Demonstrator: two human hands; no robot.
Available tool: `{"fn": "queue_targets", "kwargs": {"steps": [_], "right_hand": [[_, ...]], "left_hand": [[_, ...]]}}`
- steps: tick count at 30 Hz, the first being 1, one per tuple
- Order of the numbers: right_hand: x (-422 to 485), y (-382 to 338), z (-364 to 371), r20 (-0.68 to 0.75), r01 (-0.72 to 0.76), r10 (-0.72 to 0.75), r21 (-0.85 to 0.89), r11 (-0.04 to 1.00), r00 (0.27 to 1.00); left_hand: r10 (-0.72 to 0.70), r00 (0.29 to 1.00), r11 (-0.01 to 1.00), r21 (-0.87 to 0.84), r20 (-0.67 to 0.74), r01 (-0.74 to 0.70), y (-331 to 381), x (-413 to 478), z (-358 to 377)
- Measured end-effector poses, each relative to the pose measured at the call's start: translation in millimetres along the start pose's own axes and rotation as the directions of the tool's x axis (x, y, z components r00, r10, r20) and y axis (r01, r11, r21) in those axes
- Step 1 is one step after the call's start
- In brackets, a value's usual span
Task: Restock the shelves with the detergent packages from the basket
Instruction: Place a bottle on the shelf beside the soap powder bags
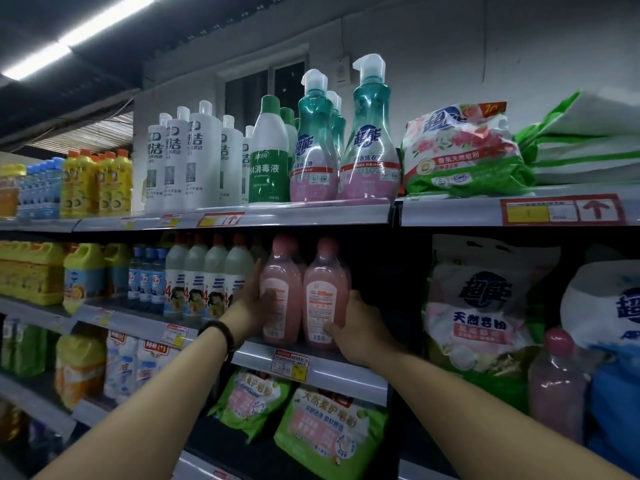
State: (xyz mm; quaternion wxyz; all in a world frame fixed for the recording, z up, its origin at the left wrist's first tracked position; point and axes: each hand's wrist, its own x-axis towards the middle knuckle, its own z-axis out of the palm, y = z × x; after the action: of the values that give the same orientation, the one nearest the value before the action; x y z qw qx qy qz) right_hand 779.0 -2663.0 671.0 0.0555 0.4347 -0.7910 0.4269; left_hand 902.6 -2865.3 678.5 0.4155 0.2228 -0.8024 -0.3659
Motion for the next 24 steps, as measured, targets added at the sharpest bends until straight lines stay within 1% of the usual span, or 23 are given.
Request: {"fn": "queue_targets", "kwargs": {"steps": [1,3,4,5,6,7,8,9,10,11,12,13,14,15,16,18,19,22,24], "right_hand": [[-4.9,1.4,-4.4,0.006,0.006,-0.006,-0.007,1.0,1.0],[-17.8,4.9,-17.0,0.019,0.033,-0.033,-0.029,0.999,0.999],[-27.3,6.6,-25.5,0.017,0.046,-0.045,-0.05,0.998,0.999],[-37.0,10.7,-34.5,0.001,0.058,-0.058,-0.082,0.995,0.998],[-47.7,16.0,-44.5,-0.023,0.072,-0.075,-0.13,0.989,0.997],[-59.2,22.8,-54.8,-0.043,0.076,-0.086,-0.187,0.979,0.995],[-71.9,29.9,-65.8,-0.061,0.078,-0.096,-0.245,0.966,0.994],[-84.0,38.4,-77.1,-0.081,0.073,-0.102,-0.295,0.953,0.991],[-96.8,47.0,-88.4,-0.113,0.056,-0.098,-0.332,0.942,0.989],[-109.9,55.1,-100.6,-0.167,0.033,-0.099,-0.362,0.932,0.981],[-121.8,64.4,-112.2,-0.242,0.003,-0.109,-0.402,0.916,0.964],[-132.5,74.2,-123.6,-0.329,-0.039,-0.128,-0.455,0.89,0.936],[-142.1,83.2,-135.1,-0.406,-0.098,-0.125,-0.485,0.869,0.905],[-150.5,90.6,-146.2,-0.47,-0.162,-0.086,-0.463,0.871,0.878],[-156.4,99.2,-155.8,-0.516,-0.218,-0.019,-0.396,0.892,0.856],[-160.7,122.1,-169.5,-0.536,-0.296,0.115,-0.266,0.917,0.836],[-160.1,137.0,-174.2,-0.505,-0.312,0.159,-0.233,0.921,0.848],[-161.9,167.3,-180.8,-0.382,-0.334,0.266,-0.123,0.934,0.885],[-165.2,173.4,-179.8,-0.334,-0.335,0.292,-0.077,0.939,0.896]], "left_hand": [[-0.033,0.998,0.996,0.079,-0.048,0.036,5.1,-4.8,3.6],[-0.108,0.984,0.979,0.159,-0.145,0.131,19.9,-21.5,16.3],[-0.121,0.973,0.971,0.182,-0.199,0.157,29.4,-34.6,24.5],[-0.096,0.96,0.966,0.208,-0.264,0.154,39.4,-49.7,32.7],[-0.014,0.941,0.964,0.247,-0.338,0.103,47.8,-64.7,41.6],[0.099,0.914,0.957,0.288,-0.395,0.021,56.6,-81.1,51.6],[0.206,0.886,0.951,0.3,-0.416,-0.08,63.4,-96.1,64.3],[0.279,0.878,0.945,0.273,-0.39,-0.179,72.1,-111.6,78.2],[0.324,0.891,0.941,0.206,-0.318,-0.268,79.9,-125.3,93.8],[0.357,0.909,0.933,0.13,-0.214,-0.335,88.5,-139.4,109.9],[0.387,0.917,0.922,0.066,-0.1,-0.382,95.8,-152.6,126.5],[0.418,0.909,0.908,0.019,-0.006,-0.417,102.8,-165.1,144.1],[0.428,0.902,0.903,-0.012,0.057,-0.429,108.3,-175.3,162.7],[0.415,0.904,0.91,-0.039,0.105,-0.413,113.5,-185.0,181.1],[0.383,0.913,0.924,-0.055,0.142,-0.379,116.5,-191.6,200.6],[0.318,0.924,0.947,-0.108,0.212,-0.301,122.3,-201.6,235.8],[0.299,0.924,0.952,-0.142,0.241,-0.271,124.7,-205.6,251.1],[0.276,0.921,0.957,-0.17,0.277,-0.235,132.5,-211.5,286.0],[0.185,0.925,0.975,-0.182,0.331,-0.13,140.7,-214.5,300.2]]}}
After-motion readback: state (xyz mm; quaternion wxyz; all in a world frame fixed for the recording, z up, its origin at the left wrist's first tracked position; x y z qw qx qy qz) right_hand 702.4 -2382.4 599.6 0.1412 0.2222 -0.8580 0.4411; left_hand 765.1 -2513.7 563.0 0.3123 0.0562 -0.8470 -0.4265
